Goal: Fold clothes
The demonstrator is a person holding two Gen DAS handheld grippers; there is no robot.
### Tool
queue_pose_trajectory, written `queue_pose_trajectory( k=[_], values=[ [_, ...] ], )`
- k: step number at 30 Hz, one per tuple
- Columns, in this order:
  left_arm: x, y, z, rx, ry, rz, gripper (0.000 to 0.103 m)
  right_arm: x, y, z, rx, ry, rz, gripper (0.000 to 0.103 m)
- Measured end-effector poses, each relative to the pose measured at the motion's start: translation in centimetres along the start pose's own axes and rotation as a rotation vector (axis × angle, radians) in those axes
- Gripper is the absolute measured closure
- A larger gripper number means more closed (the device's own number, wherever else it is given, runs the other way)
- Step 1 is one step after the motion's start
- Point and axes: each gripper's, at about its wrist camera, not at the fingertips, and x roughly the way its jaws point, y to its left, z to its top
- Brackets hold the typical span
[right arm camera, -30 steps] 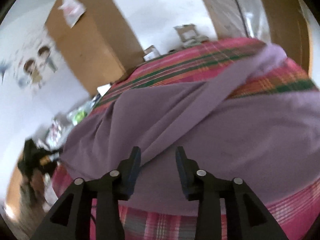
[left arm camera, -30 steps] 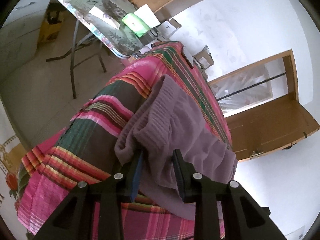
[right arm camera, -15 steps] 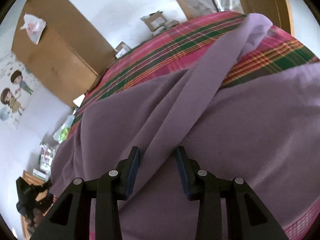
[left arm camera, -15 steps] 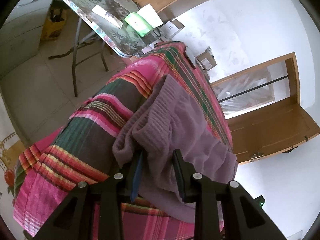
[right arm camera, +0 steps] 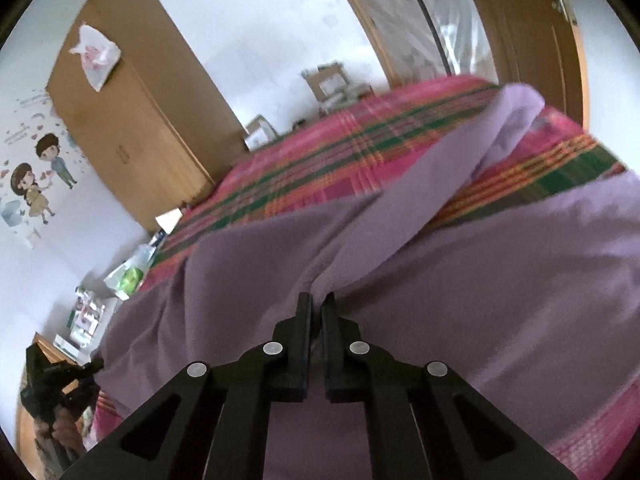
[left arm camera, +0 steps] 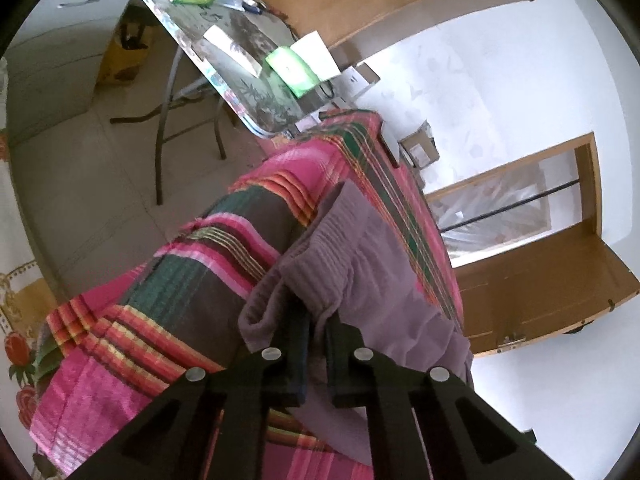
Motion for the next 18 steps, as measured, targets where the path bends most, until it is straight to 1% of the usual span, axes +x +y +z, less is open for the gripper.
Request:
queue_pose_trajectory(
  k=[6, 10, 13, 16, 18],
  values=[
    [-0.8, -0.3, -0.1, -0.004, -0.022, -0.013, 0.097, -2.0, -0.1, 0.1, 0.024, -0.034, 0.016, 0.099],
    [-0.9, -0.5, -0.4, 0.014, -0.020, 0.006, 0.097, -3.8, -0.1, -0.9, 0.021, -0.057, 0.007, 0.099],
    [-0.6, -0.2, -0.6, 0.018, -0.010, 0.027, 0.097, -4.2, -0.7, -1.9, 0.038, -0.042, -0.003, 0.099],
    [-0.3, 0.7, -0.8, -0.008, 0.002, 0.024, 0.097, -3.7, -1.0, -2.9, 0.032, -0.016, -0.037, 0.099],
    [-0.2, 1.0, -0.9, -0.009, 0.005, 0.026, 0.097, -3.5, -1.3, -3.6, 0.032, 0.000, -0.049, 0.099]
  ],
)
